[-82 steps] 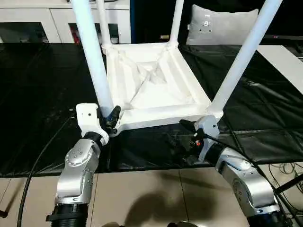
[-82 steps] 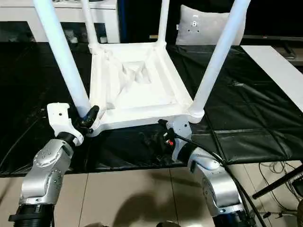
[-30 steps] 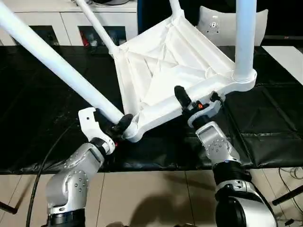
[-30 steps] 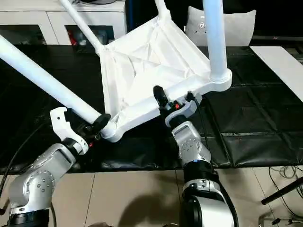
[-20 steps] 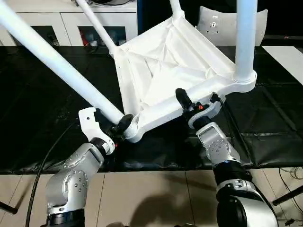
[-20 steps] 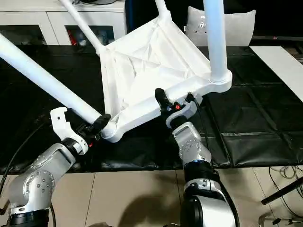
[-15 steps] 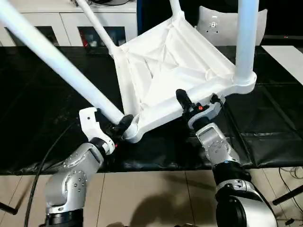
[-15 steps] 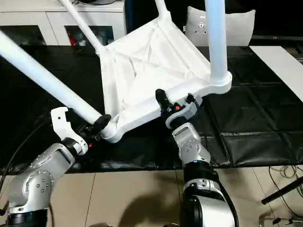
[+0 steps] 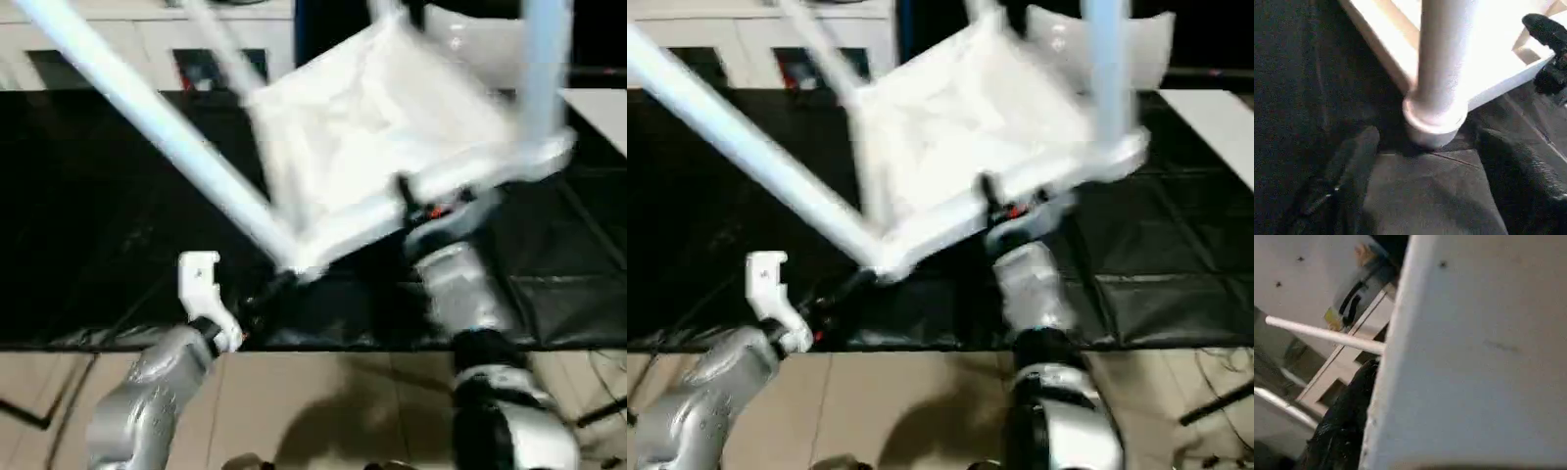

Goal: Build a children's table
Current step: Flip table

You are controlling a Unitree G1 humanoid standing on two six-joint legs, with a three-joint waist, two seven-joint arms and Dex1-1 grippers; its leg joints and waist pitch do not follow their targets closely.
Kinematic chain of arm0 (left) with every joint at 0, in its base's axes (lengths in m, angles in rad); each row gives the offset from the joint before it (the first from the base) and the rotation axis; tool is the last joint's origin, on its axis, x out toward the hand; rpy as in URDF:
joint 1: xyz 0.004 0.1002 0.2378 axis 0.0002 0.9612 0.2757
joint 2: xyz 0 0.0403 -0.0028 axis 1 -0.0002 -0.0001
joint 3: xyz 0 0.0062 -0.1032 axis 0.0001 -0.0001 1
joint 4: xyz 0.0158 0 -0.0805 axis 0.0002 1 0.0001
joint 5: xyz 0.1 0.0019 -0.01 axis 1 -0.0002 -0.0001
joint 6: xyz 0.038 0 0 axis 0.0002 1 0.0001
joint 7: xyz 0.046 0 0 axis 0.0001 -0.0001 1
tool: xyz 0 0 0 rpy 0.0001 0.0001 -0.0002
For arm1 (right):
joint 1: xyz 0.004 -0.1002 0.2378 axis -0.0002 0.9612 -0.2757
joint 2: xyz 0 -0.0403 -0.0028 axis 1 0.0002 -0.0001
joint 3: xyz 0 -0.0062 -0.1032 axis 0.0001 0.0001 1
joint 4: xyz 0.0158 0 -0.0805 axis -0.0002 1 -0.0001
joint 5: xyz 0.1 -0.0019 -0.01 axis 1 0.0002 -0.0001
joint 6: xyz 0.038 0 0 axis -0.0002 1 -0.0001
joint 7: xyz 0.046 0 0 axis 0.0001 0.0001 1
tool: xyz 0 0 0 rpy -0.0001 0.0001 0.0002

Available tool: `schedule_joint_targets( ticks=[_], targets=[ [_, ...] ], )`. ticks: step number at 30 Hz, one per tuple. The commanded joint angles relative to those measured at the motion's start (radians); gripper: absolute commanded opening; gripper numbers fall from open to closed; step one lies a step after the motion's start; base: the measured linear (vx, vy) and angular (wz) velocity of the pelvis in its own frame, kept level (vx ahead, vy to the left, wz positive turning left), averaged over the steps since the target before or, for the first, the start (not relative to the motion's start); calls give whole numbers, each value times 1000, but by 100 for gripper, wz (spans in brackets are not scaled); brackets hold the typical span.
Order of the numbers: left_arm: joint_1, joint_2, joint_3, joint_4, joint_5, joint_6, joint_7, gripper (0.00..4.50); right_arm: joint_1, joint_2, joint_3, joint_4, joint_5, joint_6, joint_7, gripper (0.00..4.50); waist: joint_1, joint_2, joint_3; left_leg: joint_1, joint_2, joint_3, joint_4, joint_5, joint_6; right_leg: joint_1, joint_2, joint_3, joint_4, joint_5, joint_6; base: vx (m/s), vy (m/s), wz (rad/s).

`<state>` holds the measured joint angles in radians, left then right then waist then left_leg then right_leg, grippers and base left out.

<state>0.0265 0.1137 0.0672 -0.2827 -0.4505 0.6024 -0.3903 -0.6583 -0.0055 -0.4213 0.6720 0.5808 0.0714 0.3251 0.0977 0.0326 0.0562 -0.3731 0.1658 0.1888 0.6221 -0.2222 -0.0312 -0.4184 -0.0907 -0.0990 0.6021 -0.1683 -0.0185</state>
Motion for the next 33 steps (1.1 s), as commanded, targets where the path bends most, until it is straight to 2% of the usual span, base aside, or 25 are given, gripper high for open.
schedule_joint_targets(
  ticks=[1, 3, 5, 8, 11, 12, 13, 15, 16, 17, 18, 19, 20, 21, 22, 23, 24, 25, 26, 27, 28, 29, 30, 32, 33],
  targets=[
    [8, 26, -40, -42, 31, -49, -32, 379, 9, -68, -12, -142, -74, -95, -26, 217, -9, -3, -69, 19, 65, -19, -77, -53, 69, 53, -56, 59, -60, -178, -199, 0, 0, 0],
    [14, 47, -67, -68, 49, -89, -60, 395, 27, -92, 1, -180, -108, -92, -52, 217, -6, -4, -71, 23, 65, -18, -76, -48, 62, 50, -56, 60, -58, -179, -184, 0, 0, 0],
    [11, 68, -87, -84, 60, -113, -94, 400, 47, -117, 21, -218, -146, -83, -75, 217, -4, -5, -70, 21, 63, -17, -78, -56, 49, 52, -56, 60, -59, -191, -167, 0, 0, 0],
    [4, 122, -126, -129, 79, -104, -130, 427, 95, -168, 94, -320, -242, 6, -120, 217, -11, -10, -68, 18, 59, -16, -80, -70, 35, 54, -56, 63, -58, -206, -147, 0, 0, 0],
    [-4, 145, -138, -154, 93, -97, -127, 446, 120, -192, 138, -396, -277, 66, -134, 217, -22, -12, -66, 11, 54, -17, -80, -73, 32, 61, -54, 63, -61, -226, -125, 0, 0, 0],
    [-29, 156, -137, -168, 89, -89, -125, 446, 136, -210, 168, -450, -298, 115, -144, 217, -27, -11, -63, 8, 52, -18, -82, -94, 26, 62, -55, 62, -67, -270, -116, 0, 0, 0],
    [-37, 159, -136, -170, 88, -85, -124, 449, 140, -214, 175, -462, -304, 127, -147, 217, -30, -12, -62, 8, 51, -18, -83, -106, 20, 62, -54, 62, -70, -296, -107, 0, 0, 0],
    [-85, 214, -157, -173, 126, -101, -155, 450, 159, -231, 205, -538, -318, 210, -192, 217, -45, -23, -61, 5, 49, -21, -84, -137, 12, 62, -53, 62, -75, -357, -85, 0, 0, 0],
    [-88, 219, -159, -173, 130, -102, -159, 450, 159, -231, 205, -542, -317, 215, -195, 217, -46, -20, -58, 4, 47, -23, -86, -149, 12, 62, -52, 62, -78, -386, -73, 0, 0, 0],
    [-105, 236, -163, -178, 140, -96, -163, 450, 164, -235, 213, -563, -318, 242, -209, 215, -57, -20, -58, 5, 48, -23, -87, -173, 7, 58, -54, 61, -82, -429, -62, 0, 0, 0],
    [-122, 244, -161, -186, 141, -86, -162, 450, 168, -241, 224, -579, -325, 261, -217, 211, -60, -17, -58, 12, 49, -24, -87, -194, -3, 53, -53, 60, -87, -464, -50, 0, 0, 0],
    [-135, 248, -158, -193, 140, -78, -160, 450, 170, -245, 235, -591, -332, 276, -223, 211, -64, -18, -57, 11, 48, -25, -86, -202, -7, 52, -51, 59, -87, -471, -48, 0, 0, 0],
    [-170, 250, -144, -214, 125, -58, -147, 450, 175, -258, 263, -616, -358, 310, -239, 206, -65, -25, -58, 11, 48, -24, -86, -205, -10, 51, -51, 59, -87, -481, -41, 0, 0, 0],
    [-170, 250, -144, -214, 125, -58, -147, 450, 175, -258, 263, -616, -358, 310, -239, 205, -63, -22, -58, 17, 48, -23, -85, -207, -13, 46, -50, 60, -89, -485, -41, 0, 0, 0],
    [-186, 251, -140, -222, 121, -52, -143, 450, 176, -258, 271, -630, -367, 331, -250, 205, -65, -21, -59, 14, 49, -25, -85, -202, -13, 48, -50, 60, -87, -461, -48, 0, 0, 0],
    [-218, 265, -142, -232, 132, -54, -143, 450, 172, -260, 294, -649, -392, 361, -257, 203, -63, -24, -58, 15, 50, -26, -87, -207, -16, 47, -48, 58, -86, -461, -47, 0, 0, 0],
    [-246, 274, -150, -230, 153, -63, -136, 450, 167, -262, 316, -659, -410, 378, -251, 202, -63, -23, -61, 20, 50, -25, -85, -210, -21, 44, -47, 60, -84, -438, -50, 0, 0, 0],
    [-246, 274, -150, -230, 153, -63, -136, 450, 167, -262, 316, -659, -410, 378, -251, 201, -64, -27, -60, 16, 50, -26, -87, -208, -22, 46, -45, 60, -83, -423, -51, 0, 0, 0],
    [-253, 277, -152, -229, 160, -65, -135, 450, 166, -263, 322, -662, -413, 384, -250, 199, -64, -26, -60, 15, 49, -26, -88, -206, -23, 48, -46, 61, -80, -409, -54, 0, 0, 0],
    [-309, 304, -179, -216, 249, -107, -115, 450, 153, -258, 352, -671, -412, 416, -236, 199, -66, -31, -57, 17, 50, -27, -91, -232, -27, 48, -44, 60, -83, -416, -51, 0, 0, 0],
    [-335, 319, -194, -204, 305, -139, -99, 450, 147, -257, 363, -669, -412, 427, -231, 197, -65, -29, -57, 19, 50, -29, -91, -242, -30, 48, -44, 60, -83, -429, -43, 0, 0, 0],
    [-342, 323, -199, -200, 321, -149, -95, 450, 145, -257, 365, -668, -413, 429, -231, 196, -66, -28, -61, 22, 51, -30, -90, -234, -38, 49, -47, 62, -80, -408, -46, 0, 0, 0],
    [-375, 345, -220, -176, 403, -200, -69, 450, 138, -263, 379, -654, -428, 441, -233, 196, -67, -28, -60, 18, 52, -33, -91, -229, -43, 52, -46, 62, -79, -381, -49, 0, 0, 0],
    [-408, 370, -240, -147, 493, -274, -37, 450, 133, -265, 390, -634, -439, 442, -231, 196, -68, -34, -62, 20, 52, -31, -89, -224, -50, 54, -50, 65, -73, -356, -61, 0, 0, 0],
    [-434, 384, -251, -121, 561, -346, 2, 450, 132, -261, 398, -618, -446, 449, -229, 230, -68, -31, -61, 15, 51, -33, -90, -225, -47, 56, -49, 65, -76, -358, -64, 0, 0, 0]
  ],
)
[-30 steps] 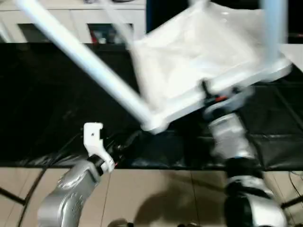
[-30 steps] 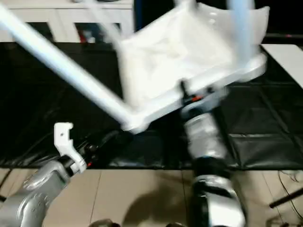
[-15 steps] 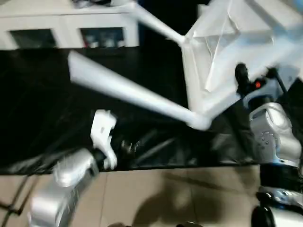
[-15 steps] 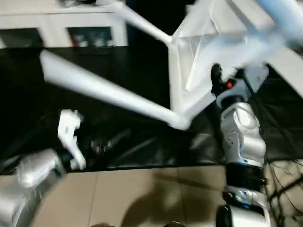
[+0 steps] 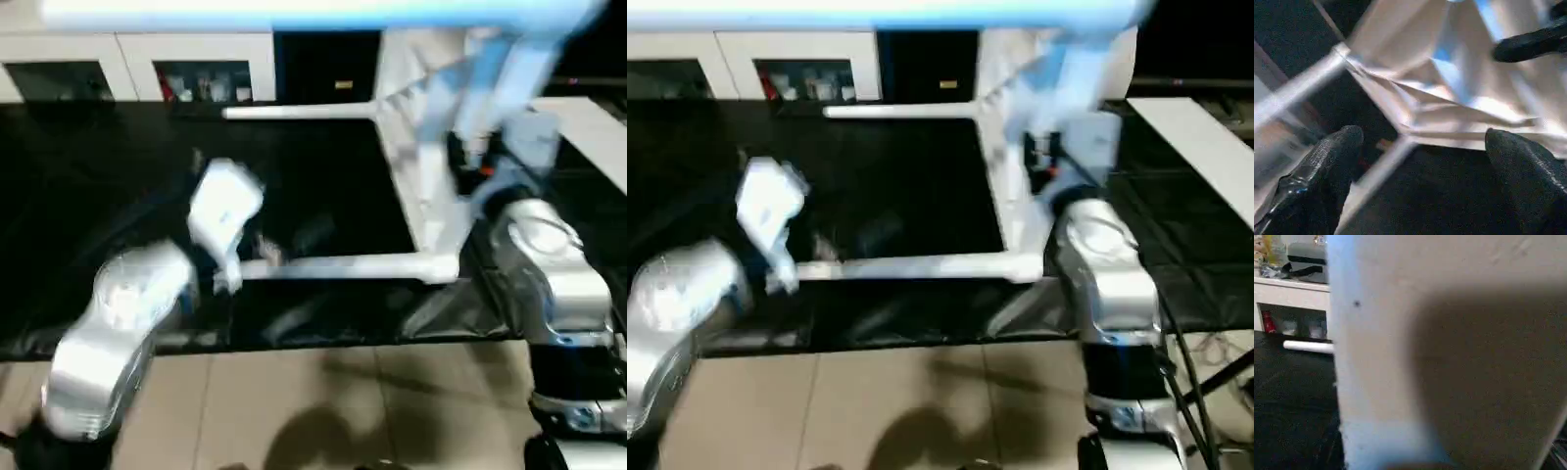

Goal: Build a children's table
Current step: Flip table

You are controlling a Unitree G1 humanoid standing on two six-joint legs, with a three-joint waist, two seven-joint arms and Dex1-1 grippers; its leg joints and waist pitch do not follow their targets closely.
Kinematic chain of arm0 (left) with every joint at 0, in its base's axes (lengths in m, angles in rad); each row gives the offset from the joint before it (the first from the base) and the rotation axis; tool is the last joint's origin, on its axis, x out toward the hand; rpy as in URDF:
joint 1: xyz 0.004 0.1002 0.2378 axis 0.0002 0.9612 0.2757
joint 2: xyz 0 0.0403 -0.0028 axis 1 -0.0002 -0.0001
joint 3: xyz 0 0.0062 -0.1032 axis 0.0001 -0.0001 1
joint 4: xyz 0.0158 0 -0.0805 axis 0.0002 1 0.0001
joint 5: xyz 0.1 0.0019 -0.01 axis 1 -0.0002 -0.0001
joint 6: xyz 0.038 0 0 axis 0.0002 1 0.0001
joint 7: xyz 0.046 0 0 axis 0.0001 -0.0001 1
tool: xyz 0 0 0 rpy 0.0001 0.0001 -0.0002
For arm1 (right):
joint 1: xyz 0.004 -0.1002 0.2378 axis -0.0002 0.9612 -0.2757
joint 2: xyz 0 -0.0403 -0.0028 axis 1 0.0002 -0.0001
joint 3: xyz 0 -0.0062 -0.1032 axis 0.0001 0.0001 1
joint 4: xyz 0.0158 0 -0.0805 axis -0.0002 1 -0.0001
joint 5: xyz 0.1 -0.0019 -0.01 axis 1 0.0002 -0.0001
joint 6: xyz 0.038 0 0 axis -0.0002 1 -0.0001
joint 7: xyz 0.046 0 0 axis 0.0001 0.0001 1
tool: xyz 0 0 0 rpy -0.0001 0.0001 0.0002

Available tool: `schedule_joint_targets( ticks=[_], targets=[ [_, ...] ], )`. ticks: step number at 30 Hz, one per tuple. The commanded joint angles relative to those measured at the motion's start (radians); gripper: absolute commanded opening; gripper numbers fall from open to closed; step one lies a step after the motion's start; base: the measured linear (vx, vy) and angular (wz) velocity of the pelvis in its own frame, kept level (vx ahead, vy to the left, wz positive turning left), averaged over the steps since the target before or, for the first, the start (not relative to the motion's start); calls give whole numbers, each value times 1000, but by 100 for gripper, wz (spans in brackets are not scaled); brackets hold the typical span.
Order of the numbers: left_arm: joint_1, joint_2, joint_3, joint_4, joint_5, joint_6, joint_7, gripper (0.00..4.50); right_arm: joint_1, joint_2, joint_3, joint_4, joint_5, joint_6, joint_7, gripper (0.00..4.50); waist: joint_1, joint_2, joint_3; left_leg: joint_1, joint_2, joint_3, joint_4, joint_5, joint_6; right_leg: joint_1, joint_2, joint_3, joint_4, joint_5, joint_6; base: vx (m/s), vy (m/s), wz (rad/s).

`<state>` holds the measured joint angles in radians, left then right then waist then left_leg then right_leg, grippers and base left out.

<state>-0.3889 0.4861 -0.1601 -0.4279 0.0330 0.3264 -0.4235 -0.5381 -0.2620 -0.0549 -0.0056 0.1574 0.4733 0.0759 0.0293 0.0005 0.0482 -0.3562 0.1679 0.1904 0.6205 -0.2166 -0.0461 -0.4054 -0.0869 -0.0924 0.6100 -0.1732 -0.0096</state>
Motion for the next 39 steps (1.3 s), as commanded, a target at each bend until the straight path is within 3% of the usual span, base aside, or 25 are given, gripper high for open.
schedule_joint_targets(
  ticks=[1, 2, 5, 6, 10, 14, 15, 18, 19, 20, 22, 27, 28, 29, 32, 34, 39],
  targets=[
    [-23, 14, -26, 29, 90, -83, 44, 450, 12, -3, 33, 62, -25, 50, 19, 230, 0, 0, -54, -2, 49, -34, -88, -232, -32, 43, -53, 58, -83, -355, -74, 0, 0, 0],
    [-43, 24, -37, 49, 151, -144, 90, 450, 11, 10, 33, 81, -33, 50, 6, 264, 0, -2, -54, -1, 49, -35, -88, -230, -35, 44, -56, 59, -81, -358, -81, 0, 0, 0],
    [-54, 40, -51, 63, 223, -191, 143, 450, 12, 16, 37, 97, -48, 48, -6, 277, -1, -1, -53, 1, 51, -35, -87, -242, -39, 42, -58, 59, -84, -380, -90, 0, 0, 0],
    [-55, 51, -52, 69, 273, -233, 189, 450, 15, 20, 39, 110, -60, 41, -19, 304, -1, -2, -56, 1, 51, -35, -86, -238, -38, 42, -59, 59, -83, -365, -103, 0, 0, 0],
    [-52, 65, -36, 110, 402, -339, 337, 450, 24, 25, 42, 165, -84, 17, -49, 304, 1, -1, -61, -5, 51, -35, -82, -193, -34, 48, -56, 58, -71, -273, -129, 0, 0, 0],
    [-88, 72, -6, 157, 487, -395, 436, 450, 30, 25, 46, 208, -91, -11, -35, 304, 3, -2, -60, -4, 51, -35, -81, -203, -28, 46, -57, 58, -69, -273, -140, 0, 0, 0],
    [-110, 76, 2, 179, 507, -407, 462, 450, 31, 29, 43, 219, -90, -20, -27, 278, 3, -2, -59, -3, 51, -34, -82, -206, -27, 45, -56, 58, -72, -277, -139, 0, 0, 0],
    [-156, 76, 6, 237, 521, -439, 490, 450, 26, 28, 48, 230, -96, -38, -16, 266, 5, -1, -58, -2, 48, -36, -81, -222, -26, 43, -58, 57, -75, -296, -141, 0, 0, 0],
    [-177, 77, 5, 262, 533, -441, 500, 450, 24, 23, 55, 234, -105, -45, -15, 245, 5, -1, -59, -1, 49, -36, -81, -218, -28, 44, -59, 57, -73, -289, -142, 0, 0, 0],
    [-186, 76, 5, 272, 536, -443, 505, 450, 23, 21, 58, 235, -109, -48, -15, 233, 7, 4, -58, -1, 49, -37, -82, -217, -29, 43, -59, 57, -72, -287, -144, 0, 0, 0],
    [-202, 75, 8, 290, 539, -444, 514, 450, 21, 19, 61, 237, -114, -53, -16, 223, 6, 0, -60, -4, 50, -38, -82, -213, -31, 46, -60, 57, -70, -272, -147, 0, 0, 0],
    [-264, 66, 21, 400, 563, -444, 545, 450, 14, 8, 80, 238, -136, -75, 0, 199, 7, 2, -63, -6, 47, -36, -77, -186, -22, 47, -59, 57, -65, -226, -166, 0, 0, 0],
    [-276, 63, 22, 427, 557, -438, 539, 432, 13, 6, 83, 237, -140, -79, 3, 199, 8, 2, -64, -6, 47, -36, -77, -181, -20, 47, -59, 57, -66, -224, -166, 0, 0, 0],
    [-290, 59, 33, 449, 545, -442, 542, 421, 13, 5, 86, 231, -145, -81, 5, 198, 10, 9, -66, -8, 47, -37, -76, -166, -20, 48, -60, 57, -63, -206, -171, 0, 0, 0],
    [-317, 51, 47, 472, 523, -443, 535, 395, 8, -3, 86, 218, -153, -78, 5, 198, 10, 3, -70, -13, 47, -37, -73, -132, -10, 53, -62, 57, -57, -157, -183, 0, 0, 0],
    [-325, 51, 45, 472, 516, -456, 532, 382, 0, -30, 100, 207, -175, -66, 12, 198, 13, 9, -68, -10, 47, -36, -73, -145, -7, 49, -59, 55, -59, -170, -189, 0, 0, 0],
    [-330, 47, 45, 475, 505, -472, 527, 330, -19, -104, 143, 175, -231, -34, 58, 198, 16, 5, -66, -13, 47, -35, -70, -132, 6, 52, -59, 55, -58, -179, -191, 0, 0, 0]
  ],
)
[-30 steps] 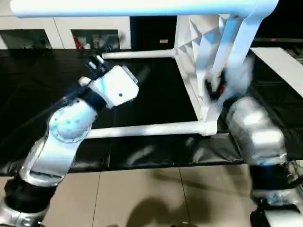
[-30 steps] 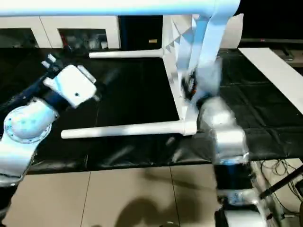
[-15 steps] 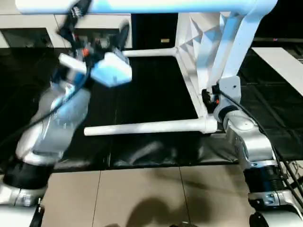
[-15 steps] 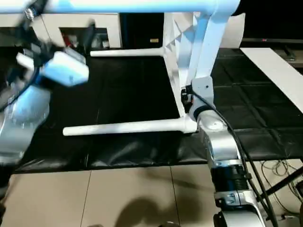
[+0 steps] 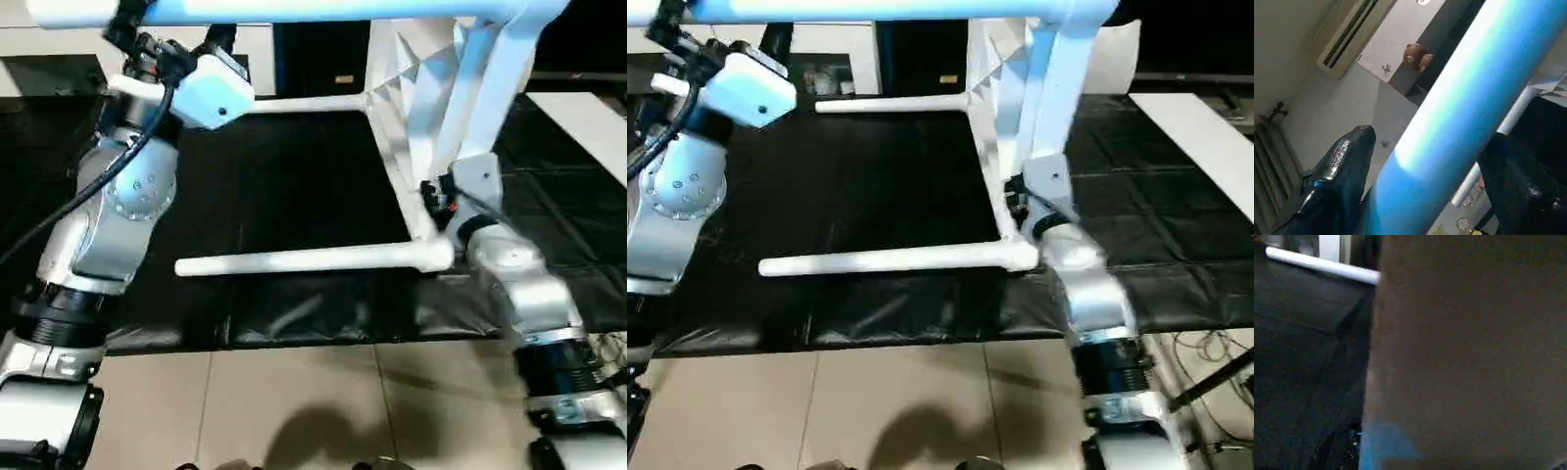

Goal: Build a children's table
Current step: Flip table

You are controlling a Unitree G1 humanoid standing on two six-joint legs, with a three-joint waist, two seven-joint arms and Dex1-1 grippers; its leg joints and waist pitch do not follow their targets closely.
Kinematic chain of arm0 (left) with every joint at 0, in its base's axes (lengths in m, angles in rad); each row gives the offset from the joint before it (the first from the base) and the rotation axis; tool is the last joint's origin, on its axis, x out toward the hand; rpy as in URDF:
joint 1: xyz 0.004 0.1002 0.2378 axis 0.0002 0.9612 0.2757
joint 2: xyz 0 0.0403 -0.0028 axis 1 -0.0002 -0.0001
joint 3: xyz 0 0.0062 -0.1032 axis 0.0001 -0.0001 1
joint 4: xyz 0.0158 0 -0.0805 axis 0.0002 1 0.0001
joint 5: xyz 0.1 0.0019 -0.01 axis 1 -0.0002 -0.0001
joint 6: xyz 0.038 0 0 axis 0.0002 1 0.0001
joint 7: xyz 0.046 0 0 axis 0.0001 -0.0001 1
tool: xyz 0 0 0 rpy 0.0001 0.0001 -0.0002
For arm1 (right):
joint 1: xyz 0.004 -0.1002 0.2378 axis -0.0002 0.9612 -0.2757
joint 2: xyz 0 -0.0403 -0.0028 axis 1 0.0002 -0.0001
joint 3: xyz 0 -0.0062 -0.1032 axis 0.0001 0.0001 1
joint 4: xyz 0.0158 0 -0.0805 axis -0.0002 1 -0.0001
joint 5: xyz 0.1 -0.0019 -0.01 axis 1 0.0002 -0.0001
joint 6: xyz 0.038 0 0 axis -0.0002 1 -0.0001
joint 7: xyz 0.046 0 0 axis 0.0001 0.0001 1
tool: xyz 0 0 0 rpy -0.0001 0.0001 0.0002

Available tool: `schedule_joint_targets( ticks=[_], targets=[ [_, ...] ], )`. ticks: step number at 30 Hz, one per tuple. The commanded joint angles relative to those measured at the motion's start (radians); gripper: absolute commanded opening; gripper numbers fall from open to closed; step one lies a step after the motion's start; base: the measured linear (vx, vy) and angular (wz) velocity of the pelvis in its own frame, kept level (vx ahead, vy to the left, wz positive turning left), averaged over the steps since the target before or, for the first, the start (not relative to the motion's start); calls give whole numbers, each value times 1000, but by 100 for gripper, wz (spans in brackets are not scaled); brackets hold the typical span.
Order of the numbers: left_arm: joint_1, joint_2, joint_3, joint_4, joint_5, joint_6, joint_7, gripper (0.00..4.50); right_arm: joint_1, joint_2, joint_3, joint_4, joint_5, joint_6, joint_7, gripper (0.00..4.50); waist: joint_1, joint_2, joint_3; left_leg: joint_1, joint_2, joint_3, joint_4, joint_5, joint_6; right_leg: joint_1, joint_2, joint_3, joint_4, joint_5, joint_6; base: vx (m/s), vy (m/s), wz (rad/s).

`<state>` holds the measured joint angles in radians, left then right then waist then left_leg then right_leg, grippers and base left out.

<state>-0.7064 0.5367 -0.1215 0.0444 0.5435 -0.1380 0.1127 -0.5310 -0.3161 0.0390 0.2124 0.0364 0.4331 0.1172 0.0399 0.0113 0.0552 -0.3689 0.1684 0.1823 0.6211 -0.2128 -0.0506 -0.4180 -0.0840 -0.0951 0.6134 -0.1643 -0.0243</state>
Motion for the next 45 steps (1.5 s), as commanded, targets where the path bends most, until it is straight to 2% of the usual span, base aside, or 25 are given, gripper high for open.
schedule_joint_targets(
  ticks=[1, 7, 8, 10, 11, 12, 13, 18, 19, 21, 22, 23, 24, 26, 28, 29, 31, 33, 34, 36, 37, 38, 41, 42, 45],
  targets=[
    [-14, -7, 9, 5, -11, -8, -17, 326, -44, -87, 63, -51, -132, 14, 46, 198, 6, -5, -73, 0, 47, -26, -70, -131, 14, 64, -62, 58, -62, -188, -177, 0, 0, 0],
    [0, -36, 2, -4, -50, 9, -67, 279, -122, -203, 100, -40, -178, 9, 133, 198, 16, -12, -74, -6, 43, -20, -61, -67, 62, 67, -64, 58, -60, -199, -182, 0, 0, 0],
    [4, -38, 1, -7, -55, 13, -73, 279, -131, -213, 103, -36, -183, 6, 139, 198, 20, -10, -72, -4, 42, -18, -60, -68, 68, 64, -64, 58, -64, -227, -176, 0, 0, 0],
    [28, -51, 0, -22, -85, 38, -102, 265, -181, -275, 129, -9, -219, -15, 179, 198, 23, -17, -72, -2, 42, -15, -58, -71, 73, 62, -64, 56, -66, -264, -174, 0, 0, 0],
    [33, -54, 2, -25, -92, 43, -104, 260, -192, -288, 134, -3, -226, -20, 187, 198, 27, -12, -71, -1, 41, -15, -57, -78, 78, 59, -65, 56, -69, -294, -167, 0, 0, 0],
    [43, -63, 17, -30, -116, 57, -110, 256, -214, -309, 138, 11, -230, -30, 200, 199, 26, -16, -68, -3, 40, -14, -57, -88, 80, 57, -62, 54, -73, -327, -151, 0, 0, 0],
    [56, -74, 38, -33, -150, 80, -118, 254, -241, -330, 139, 30, -235, -47, 216, 199, 29, -12, -69, -1, 43, -16, -59, -88, 78, 57, -64, 53, -72, -338, -148, 0, 0, 0],
    [109, -102, 99, -49, -273, 178, -208, 233, -350, -399, 141, 96, -223, -118, 320, 201, 30, -18, -67, 7, 42, -13, -57, -142, 73, 47, -65, 51, -79, -395, -143, 0, 0, 0],
    [132, -140, 130, -74, -378, 276, -282, 229, -406, -415, 137, 136, -200, -154, 375, 201, 32, -17, -65, 4, 43, -15, -59, -143, 77, 48, -64, 51, -80, -396, -138, 0, 0, 0],
    [141, -157, 144, -91, -422, 321, -309, 222, -433, -421, 135, 159, -192, -168, 394, 201, 35, -18, -62, 9, 42, -13, -56, -164, 76, 44, -67, 49, -84, -429, -146, 0, 0, 0],
    [146, -164, 152, -122, -489, 409, -372, 218, -497, -426, 123, 219, -156, -236, 462, 236, 35, -22, -62, 6, 41, -14, -55, -174, 79, 44, -70, 49, -83, -446, -147, 0, 0, 0],
    [146, -165, 153, -125, -495, 418, -378, 218, -505, -426, 122, 226, -151, -244, 470, 236, 37, -21, -61, 7, 41, -14, -55, -180, 78, 45, -71, 48, -83, -457, -145, 0, 0, 0],
    [141, -165, 158, -130, -500, 425, -381, 215, -528, -424, 118, 253, -136, -274, 496, 270, 37, -26, -57, 10, 40, -11, -53, -197, 83, 37, -66, 48, -91, -490, -127, 0, 0, 0],
    [127, -178, 177, -126, -512, 438, -374, 212, -552, -416, 116, 291, -121, -317, 518, 269, 38, -22, -56, 13, 40, -11, -51, -228, 79, 30, -64, 46, -96, -532, -110, 0, 0, 0],
    [123, -183, 185, -127, -519, 449, -374, 209, -561, -411, 114, 307, -118, -337, 522, 280, 34, -22, -53, 8, 40, -17, -56, -248, 69, 33, -61, 40, -101, -562, -78, 0, 0, 0],
    [120, -190, 196, -128, -528, 464, -368, 205, -567, -401, 107, 320, -115, -382, 511, 310, 33, -20, -56, 11, 43, -20, -57, -258, 61, 32, -62, 40, -100, -565, -76, 0, 0, 0],
    [114, -209, 232, -137, -541, 511, -357, 203, -587, -359, 64, 356, -81, -499, 471, 318, 23, -15, -53, 15, 46, -27, -61, -334, 34, 27, -60, 33, -105, -569, -70, 0, 0, 0],
    [115, -208, 235, -142, -540, 528, -359, 203, -596, -333, 23, 362, -41, -522, 462, 342, 17, -17, -56, 19, 47, -30, -63, -370, 27, 28, -61, 31, -106, -573, -60, 0, 0, 0],
    [117, -206, 236, -147, -540, 537, -360, 202, -603, -317, -9, 360, -9, -541, 460, 354, 17, -10, -60, 19, 49, -34, -66, -365, 28, 32, -61, 32, -103, -532, -71, 0, 0, 0],
    [119, -206, 240, -157, -553, 564, -359, 199, -617, -302, -44, 371, 22, -587, 463, 372, 15, -12, -61, 16, 54, -33, -71, -364, 30, 33, -60, 38, -95, -448, -111, 0, 0, 0],
    [120, -209, 245, -158, -556, 573, -358, 199, -623, -285, -85, 359, 82, -630, 505, 372, 14, -5, -61, 16, 54, -33, -71, -370, 28, 32, -61, 39, -93, -435, -121, 0, 0, 0],
    [121, -209, 246, -158, -557, 575, -359, 195, -625, -279, -98, 353, 102, -645, 517, 389, 12, -9, -62, 15, 55, -31, -70, -378, 34, 33, -64, 42, -93, -414, -131, 0, 0, 0],
    [123, -209, 245, -156, -549, 565, -366, 190, -641, -247, -174, 336, 193, -678, 521, 407, 16, -10, -66, 6, 56, -29, -70, -314, 50, 40, -65, 46, -82, -338, -160, 0, 0, 0],
    [128, -207, 245, -157, -547, 550, -379, 187, -656, -224, -250, 322, 271, -690, 489, 416, 16, -14, -67, 4, 56, -28, -70, -300, 54, 43, -64, 47, -81, -321, -166, 0, 0, 0],
    [150, -190, 246, -160, -549, 518, -399, 179, -634, -218, -366, 302, 349, -693, 394, 446, 24, -13, -70, 1, 56, -23, -67, -228, 67, 45, -64, 49, -72, -250, -185, 0, 0, 0]
  ],
)
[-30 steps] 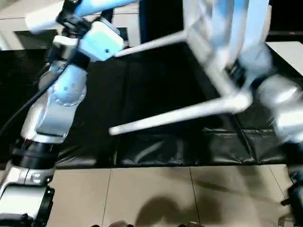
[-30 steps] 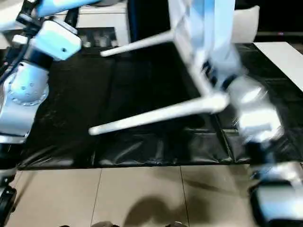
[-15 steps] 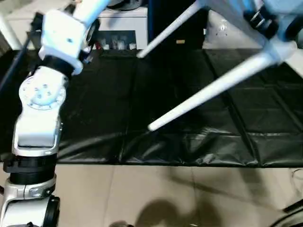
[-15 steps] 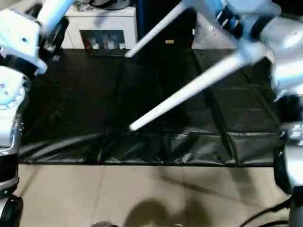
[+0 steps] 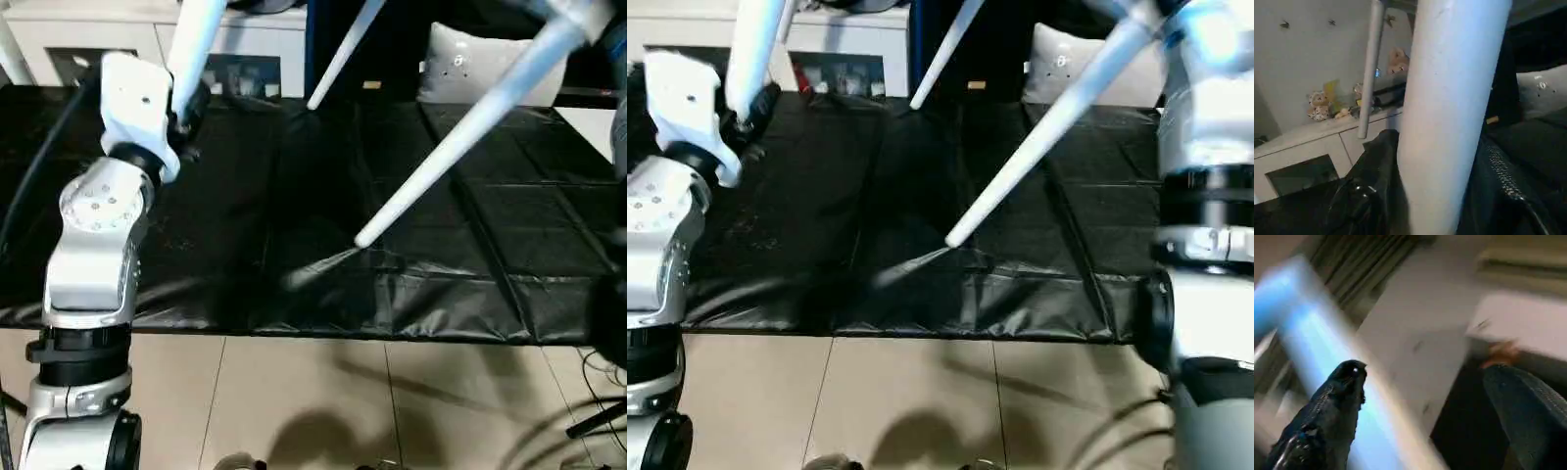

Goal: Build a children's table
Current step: Flip table

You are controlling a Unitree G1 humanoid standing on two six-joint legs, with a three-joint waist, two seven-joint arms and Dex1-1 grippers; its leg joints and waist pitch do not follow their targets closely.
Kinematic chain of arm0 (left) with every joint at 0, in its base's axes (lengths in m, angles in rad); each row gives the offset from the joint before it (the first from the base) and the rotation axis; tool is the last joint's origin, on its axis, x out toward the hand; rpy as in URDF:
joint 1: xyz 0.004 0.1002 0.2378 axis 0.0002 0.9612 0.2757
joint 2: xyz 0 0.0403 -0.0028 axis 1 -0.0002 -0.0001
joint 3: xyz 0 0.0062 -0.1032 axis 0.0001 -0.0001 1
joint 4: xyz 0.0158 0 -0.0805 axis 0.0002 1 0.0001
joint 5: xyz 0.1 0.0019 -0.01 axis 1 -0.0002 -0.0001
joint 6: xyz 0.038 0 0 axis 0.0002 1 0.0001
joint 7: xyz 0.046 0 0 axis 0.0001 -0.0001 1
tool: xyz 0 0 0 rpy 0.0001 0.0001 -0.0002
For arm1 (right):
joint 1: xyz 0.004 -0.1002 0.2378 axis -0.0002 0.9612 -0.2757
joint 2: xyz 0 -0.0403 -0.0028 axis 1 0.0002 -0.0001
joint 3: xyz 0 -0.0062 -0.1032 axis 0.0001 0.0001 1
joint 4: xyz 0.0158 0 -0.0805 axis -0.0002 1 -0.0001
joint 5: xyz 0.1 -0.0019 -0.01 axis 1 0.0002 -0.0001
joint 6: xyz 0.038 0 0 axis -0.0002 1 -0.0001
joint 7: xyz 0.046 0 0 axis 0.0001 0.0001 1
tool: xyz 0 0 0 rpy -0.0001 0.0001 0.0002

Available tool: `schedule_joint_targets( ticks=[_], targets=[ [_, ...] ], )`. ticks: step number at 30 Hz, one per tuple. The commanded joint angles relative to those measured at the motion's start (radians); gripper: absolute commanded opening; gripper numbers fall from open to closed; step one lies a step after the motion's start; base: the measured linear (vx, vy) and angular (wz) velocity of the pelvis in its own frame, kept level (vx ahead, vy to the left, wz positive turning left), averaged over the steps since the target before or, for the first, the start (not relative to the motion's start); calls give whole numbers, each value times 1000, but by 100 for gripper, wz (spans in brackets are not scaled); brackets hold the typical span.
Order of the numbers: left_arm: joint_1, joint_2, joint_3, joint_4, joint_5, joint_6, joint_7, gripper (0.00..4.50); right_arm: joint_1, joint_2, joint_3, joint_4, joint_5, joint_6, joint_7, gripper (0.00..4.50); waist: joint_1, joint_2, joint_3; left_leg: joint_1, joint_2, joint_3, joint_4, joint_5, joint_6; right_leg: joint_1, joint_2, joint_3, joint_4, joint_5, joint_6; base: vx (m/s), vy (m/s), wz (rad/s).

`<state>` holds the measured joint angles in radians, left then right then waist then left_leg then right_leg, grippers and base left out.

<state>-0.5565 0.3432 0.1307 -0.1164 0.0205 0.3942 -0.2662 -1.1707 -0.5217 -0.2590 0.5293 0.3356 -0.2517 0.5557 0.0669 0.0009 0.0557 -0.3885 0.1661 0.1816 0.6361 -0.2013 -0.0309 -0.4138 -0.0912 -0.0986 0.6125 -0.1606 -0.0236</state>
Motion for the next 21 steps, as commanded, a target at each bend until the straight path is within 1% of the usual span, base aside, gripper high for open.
schedule_joint_targets(
  ticks=[1, 2, 3, 4, 5, 6, 7, 8, 9, 10, 11, 12, 13, 14, 15, 17, 18, 19, 20, 21],
  targets=[
    [7, 10, -6, 0, -27, -17, -24, 177, 18, -13, -94, -16, 65, -7, -66, 450, -3, -4, -70, 19, 58, -23, -82, -226, 48, 42, -57, 53, -68, -240, -187, 0, 0, 0],
    [11, 14, -6, -1, -28, -19, -26, 174, 27, -14, -113, -16, 75, -7, -79, 450, -3, -3, -72, 19, 56, -21, -80, -205, 52, 44, -55, 53, -64, -216, -192, 0, 0, 0],
    [20, 25, -10, 0, -24, -37, -36, 172, 53, -11, -148, -23, 107, 13, -96, 450, -2, -3, -73, 17, 55, -22, -80, -193, 55, 46, -55, 52, -63, -205, -195, 0, 0, 0],
    [36, 41, -12, 5, -15, -53, -45, 170, 113, 4, -207, -62, 180, 64, -111, 450, -1, 4, -74, 16, 54, -22, -79, -178, 62, 48, -56, 52, -60, -188, -197, 0, 0, 0],
    [43, 44, -8, 8, -18, -61, -48, 170, 150, 14, -230, -88, 219, 94, -111, 450, 0, 3, -73, 16, 54, -21, -81, -162, 75, 53, -56, 54, -64, -169, -189, 0, 0, 0],
    [46, 44, -4, 11, -21, -64, -48, 168, 172, 20, -242, -104, 242, 111, -109, 450, -3, 1, -77, 14, 56, -23, -81, -147, 74, 55, -55, 51, -60, -154, -195, 0, 0, 0],
    [56, 49, 1, 20, -18, -80, -52, 162, 252, 43, -266, -148, 290, 150, -87, 450, -4, -1, -77, 15, 53, -21, -80, -140, 81, 57, -53, 51, -63, -144, -200, 0, 0, 0],
    [59, 52, 0, 24, -15, -89, -56, 162, 285, 50, -270, -159, 303, 167, -76, 450, -2, -1, -76, 15, 54, -20, -81, -147, 83, 56, -56, 52, -64, -155, -199, 0, 0, 0],
    [59, 52, 0, 24, -15, -89, -56, 159, 285, 50, -270, -159, 303, 167, -76, 450, -2, 1, -77, 14, 55, -23, -82, -154, 78, 58, -58, 50, -66, -186, -195, 0, 0, 0],
    [62, 54, -1, 27, -14, -101, -61, 159, 318, 59, -273, -163, 315, 189, -67, 450, -2, 1, -77, 14, 55, -23, -82, -154, 78, 58, -58, 50, -66, -186, -195, 0, 0, 0],
    [62, 54, -1, 28, -14, -101, -61, 159, 321, 59, -272, -163, 315, 189, -67, 450, -6, -2, -76, 14, 54, -21, -82, -170, 67, 56, -57, 48, -71, -233, -191, 0, 0, 0],
    [65, 55, -2, 32, -15, -110, -63, 157, 358, 69, -271, -156, 308, 192, -70, 450, -6, -2, -75, 14, 53, -21, -81, -178, 63, 55, -57, 48, -73, -252, -188, 0, 0, 0],
    [68, 56, -5, 39, -19, -124, -69, 156, 415, 91, -267, -136, 297, 191, -67, 450, -4, 2, -69, 19, 52, -19, -83, -211, 51, 48, -58, 48, -84, -325, -166, 0, 0, 0],
    [68, 57, -5, 39, -19, -124, -70, 156, 420, 93, -265, -134, 295, 190, -67, 450, -5, 5, -67, 22, 53, -19, -84, -228, 45, 46, -59, 47, -88, -352, -161, 0, 0, 0],
    [70, 59, -9, 46, -22, -134, -72, 156, 464, 116, -251, -118, 286, 197, -63, 450, -7, 7, -69, 21, 55, -23, -88, -244, 31, 47, -57, 46, -88, -367, -152, 0, 0, 0],
    [71, 61, -13, 53, -23, -142, -74, 156, 507, 144, -199, -94, 277, 234, -19, 450, -10, 8, -68, 20, 55, -26, -90, -262, 23, 46, -56, 46, -88, -360, -152, 0, 0, 0],
    [71, 61, -13, 53, -23, -143, -74, 156, 507, 145, -196, -92, 275, 234, -17, 450, -12, 7, -71, 19, 55, -27, -91, -265, 20, 48, -57, 46, -86, -350, -155, 0, 0, 0],
    [70, 62, -16, 59, -24, -148, -79, 156, 524, 162, -150, -69, 251, 249, 7, 450, -14, 8, -71, 19, 56, -27, -91, -267, 19, 48, -57, 46, -85, -339, -164, 0, 0, 0],
    [70, 62, -16, 59, -24, -149, -80, 156, 526, 164, -146, -68, 249, 252, 10, 450, -14, 7, -70, 17, 56, -27, -91, -265, 19, 49, -58, 46, -85, -338, -166, 0, 0, 0],
    [69, 61, -20, 66, -22, -155, -84, 156, 514, 187, -100, -6, 208, 254, 23, 450, -13, 11, -70, 19, 57, -28, -91, -269, 16, 47, -60, 47, -83, -342, -170, 0, 0, 0]
  ],
)
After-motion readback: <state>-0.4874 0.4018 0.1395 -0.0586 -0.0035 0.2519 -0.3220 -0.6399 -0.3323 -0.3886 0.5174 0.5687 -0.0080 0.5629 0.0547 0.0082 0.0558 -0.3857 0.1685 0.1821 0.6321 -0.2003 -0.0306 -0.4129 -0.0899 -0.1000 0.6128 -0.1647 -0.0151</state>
